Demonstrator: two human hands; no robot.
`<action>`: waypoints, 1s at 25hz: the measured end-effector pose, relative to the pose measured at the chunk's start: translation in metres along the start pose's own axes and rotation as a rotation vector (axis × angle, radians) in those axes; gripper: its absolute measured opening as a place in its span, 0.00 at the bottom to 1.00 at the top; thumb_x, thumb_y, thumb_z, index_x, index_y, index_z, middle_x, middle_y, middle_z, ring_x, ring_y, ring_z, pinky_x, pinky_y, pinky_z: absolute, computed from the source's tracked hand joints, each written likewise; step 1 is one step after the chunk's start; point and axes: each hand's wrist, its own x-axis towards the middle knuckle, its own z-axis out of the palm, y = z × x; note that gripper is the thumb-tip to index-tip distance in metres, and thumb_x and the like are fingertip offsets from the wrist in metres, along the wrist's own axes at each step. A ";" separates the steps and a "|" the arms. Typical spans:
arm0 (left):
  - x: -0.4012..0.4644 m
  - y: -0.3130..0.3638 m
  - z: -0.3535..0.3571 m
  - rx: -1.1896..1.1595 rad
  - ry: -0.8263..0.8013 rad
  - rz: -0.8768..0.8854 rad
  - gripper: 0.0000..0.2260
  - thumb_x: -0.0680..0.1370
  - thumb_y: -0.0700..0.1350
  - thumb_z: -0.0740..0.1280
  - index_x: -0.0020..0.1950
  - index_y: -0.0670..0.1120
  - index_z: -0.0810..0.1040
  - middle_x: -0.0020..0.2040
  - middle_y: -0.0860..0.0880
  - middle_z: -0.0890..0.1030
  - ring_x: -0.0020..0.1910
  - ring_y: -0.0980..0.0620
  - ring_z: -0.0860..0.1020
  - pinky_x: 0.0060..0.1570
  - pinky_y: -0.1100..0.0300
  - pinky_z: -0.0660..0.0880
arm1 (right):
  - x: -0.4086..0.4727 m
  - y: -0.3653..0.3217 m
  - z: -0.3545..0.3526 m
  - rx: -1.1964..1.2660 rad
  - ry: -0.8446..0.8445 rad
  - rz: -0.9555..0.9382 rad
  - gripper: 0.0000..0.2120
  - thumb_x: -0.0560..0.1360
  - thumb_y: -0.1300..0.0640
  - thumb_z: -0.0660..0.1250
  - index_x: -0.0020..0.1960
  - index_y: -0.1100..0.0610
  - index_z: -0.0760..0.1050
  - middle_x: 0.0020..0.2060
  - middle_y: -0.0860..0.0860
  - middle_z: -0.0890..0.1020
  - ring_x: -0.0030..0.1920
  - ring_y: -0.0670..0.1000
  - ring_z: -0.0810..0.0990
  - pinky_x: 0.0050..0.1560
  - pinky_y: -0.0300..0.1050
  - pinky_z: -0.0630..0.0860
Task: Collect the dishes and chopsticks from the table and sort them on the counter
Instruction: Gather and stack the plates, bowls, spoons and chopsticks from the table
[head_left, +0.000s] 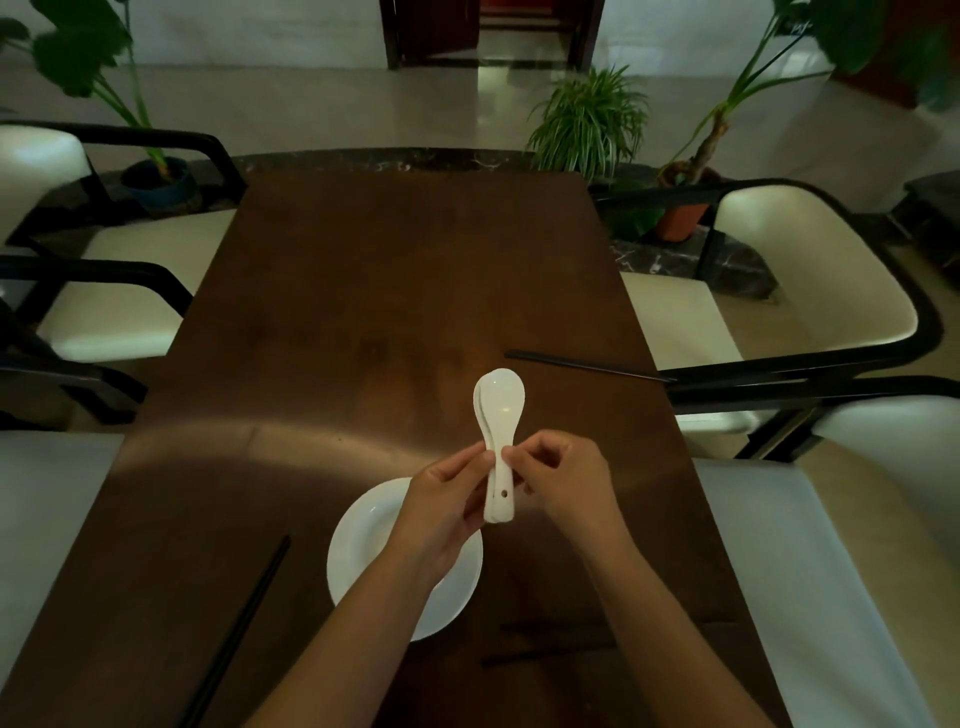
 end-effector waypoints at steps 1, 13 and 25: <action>-0.004 0.000 -0.004 -0.014 -0.007 -0.002 0.12 0.76 0.44 0.65 0.58 0.47 0.79 0.54 0.45 0.83 0.49 0.46 0.83 0.46 0.55 0.80 | -0.004 -0.001 0.004 -0.013 0.005 -0.012 0.11 0.71 0.53 0.70 0.33 0.46 0.73 0.31 0.39 0.78 0.31 0.40 0.80 0.27 0.25 0.70; -0.044 0.008 -0.074 0.172 -0.176 -0.102 0.08 0.75 0.37 0.66 0.51 0.45 0.81 0.44 0.47 0.86 0.38 0.53 0.83 0.37 0.61 0.79 | -0.013 -0.013 0.016 0.037 -0.091 -0.052 0.11 0.73 0.52 0.68 0.54 0.42 0.72 0.44 0.37 0.76 0.46 0.42 0.77 0.38 0.34 0.75; -0.035 0.004 -0.164 0.345 0.145 -0.088 0.08 0.74 0.34 0.68 0.52 0.37 0.78 0.51 0.39 0.80 0.45 0.48 0.80 0.38 0.63 0.81 | -0.026 0.017 0.109 0.249 -0.004 0.414 0.08 0.72 0.66 0.67 0.48 0.57 0.74 0.48 0.56 0.80 0.42 0.51 0.81 0.43 0.45 0.81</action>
